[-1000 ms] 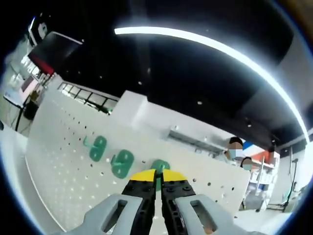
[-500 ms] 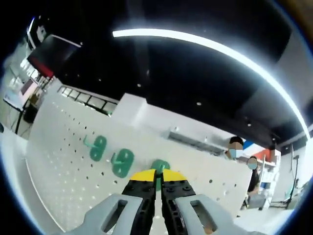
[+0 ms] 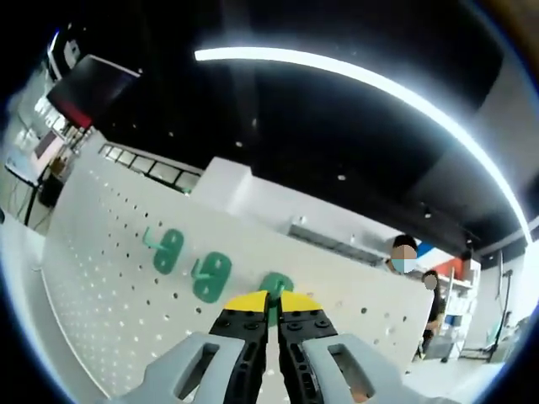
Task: Insert the hook assembly into the mounting plate slot until the hook locks in place.
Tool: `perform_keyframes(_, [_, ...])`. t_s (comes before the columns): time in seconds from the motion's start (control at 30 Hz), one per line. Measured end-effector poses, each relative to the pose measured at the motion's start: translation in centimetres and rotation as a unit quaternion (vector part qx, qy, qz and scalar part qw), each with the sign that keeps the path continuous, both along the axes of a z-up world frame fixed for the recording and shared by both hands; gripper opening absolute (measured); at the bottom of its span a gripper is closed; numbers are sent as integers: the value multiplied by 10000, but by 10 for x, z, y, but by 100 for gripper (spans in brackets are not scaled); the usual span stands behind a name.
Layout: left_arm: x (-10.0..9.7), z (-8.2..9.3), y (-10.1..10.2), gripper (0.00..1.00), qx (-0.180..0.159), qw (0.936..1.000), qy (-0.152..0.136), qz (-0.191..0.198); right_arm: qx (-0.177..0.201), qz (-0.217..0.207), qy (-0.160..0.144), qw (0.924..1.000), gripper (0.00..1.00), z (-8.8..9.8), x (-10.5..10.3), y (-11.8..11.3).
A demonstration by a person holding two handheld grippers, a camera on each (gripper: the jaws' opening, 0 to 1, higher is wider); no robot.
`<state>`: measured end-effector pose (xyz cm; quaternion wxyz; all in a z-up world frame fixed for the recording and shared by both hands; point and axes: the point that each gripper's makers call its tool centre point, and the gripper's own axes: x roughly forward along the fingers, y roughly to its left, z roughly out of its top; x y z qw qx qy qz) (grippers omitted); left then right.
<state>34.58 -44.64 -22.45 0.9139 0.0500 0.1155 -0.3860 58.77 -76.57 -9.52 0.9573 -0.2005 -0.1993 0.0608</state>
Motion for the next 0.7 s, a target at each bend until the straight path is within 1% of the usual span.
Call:
perform_keyframes(0.03, [0,0,0,62,2,10000,-3,-2,-86,-69,45,9999,1,-1,1,-1])
perform_keyframes(0.17, [0,1,0,62,-2,10000,-16,5,-217,-108,39,9997,1,-1,1,0])
perform_keyframes(0.27, [0,1,1,62,-5,10000,-17,10,-363,-170,158,9991,1,-5,4,0])
perform_keyframes(0.33, [0,1,1,62,-13,10000,-17,11,-411,-174,175,9989,1,-5,5,0])
perform_keyframes(0.57, [0,0,1,62,-20,10000,-16,7,-271,-103,315,9991,2,-7,8,-3])
perform_keyframes(0.7, [0,0,1,62,-20,10000,-21,7,-259,-84,379,9989,5,-10,8,-2])
